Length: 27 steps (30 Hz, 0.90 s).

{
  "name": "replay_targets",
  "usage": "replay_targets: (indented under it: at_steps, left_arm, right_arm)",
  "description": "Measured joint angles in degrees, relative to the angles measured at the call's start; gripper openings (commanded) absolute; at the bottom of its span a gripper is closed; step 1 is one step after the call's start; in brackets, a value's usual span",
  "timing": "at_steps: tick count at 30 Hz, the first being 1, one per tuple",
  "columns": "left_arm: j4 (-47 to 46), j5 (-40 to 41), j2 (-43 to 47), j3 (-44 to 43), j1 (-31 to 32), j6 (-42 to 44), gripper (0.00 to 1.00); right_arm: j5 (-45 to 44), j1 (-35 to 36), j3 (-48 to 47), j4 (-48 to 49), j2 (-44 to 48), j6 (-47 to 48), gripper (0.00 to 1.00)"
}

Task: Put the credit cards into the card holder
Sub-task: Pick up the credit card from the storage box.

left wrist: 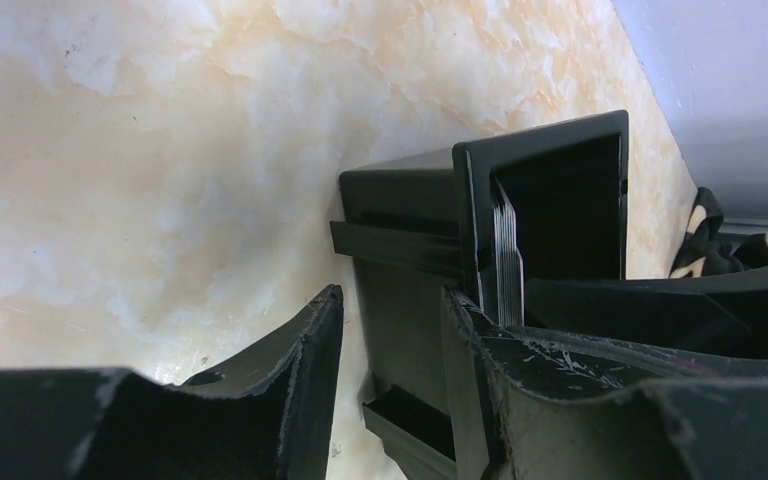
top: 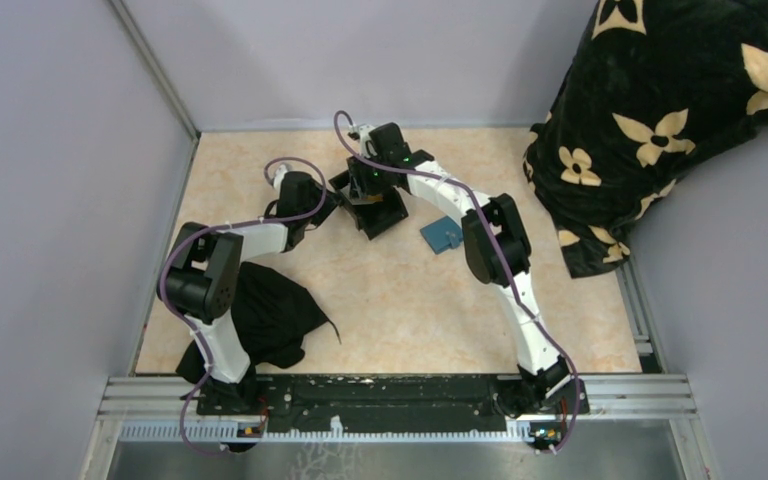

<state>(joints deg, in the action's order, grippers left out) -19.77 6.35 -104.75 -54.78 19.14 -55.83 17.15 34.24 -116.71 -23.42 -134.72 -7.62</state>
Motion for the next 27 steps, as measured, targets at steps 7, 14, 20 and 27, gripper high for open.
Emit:
replay_targets:
  at_steps: [7, 14, 20, 27]
  left_arm:
    - [0.4, -0.4, -0.2, -0.6, 0.0, 0.2, 0.47]
    - [0.5, -1.0, -0.2, -0.6, 0.0, 0.3, 0.46]
    - [0.4, -1.7, -0.2, -0.7, 0.0, 0.3, 0.46]
    - [0.4, -2.5, -0.4, -0.9, 0.2, 0.2, 0.46]
  right_arm:
    - [0.1, 0.7, -0.8, -0.1, 0.0, -0.5, 0.4]
    - [-1.4, 0.9, -0.9, -0.2, 0.0, -0.5, 0.31]
    - [-5.2, 1.8, -2.3, -2.4, 0.0, 0.6, 0.23]
    - [-12.0, 4.8, -5.7, -6.1, 0.0, 4.2, 0.14]
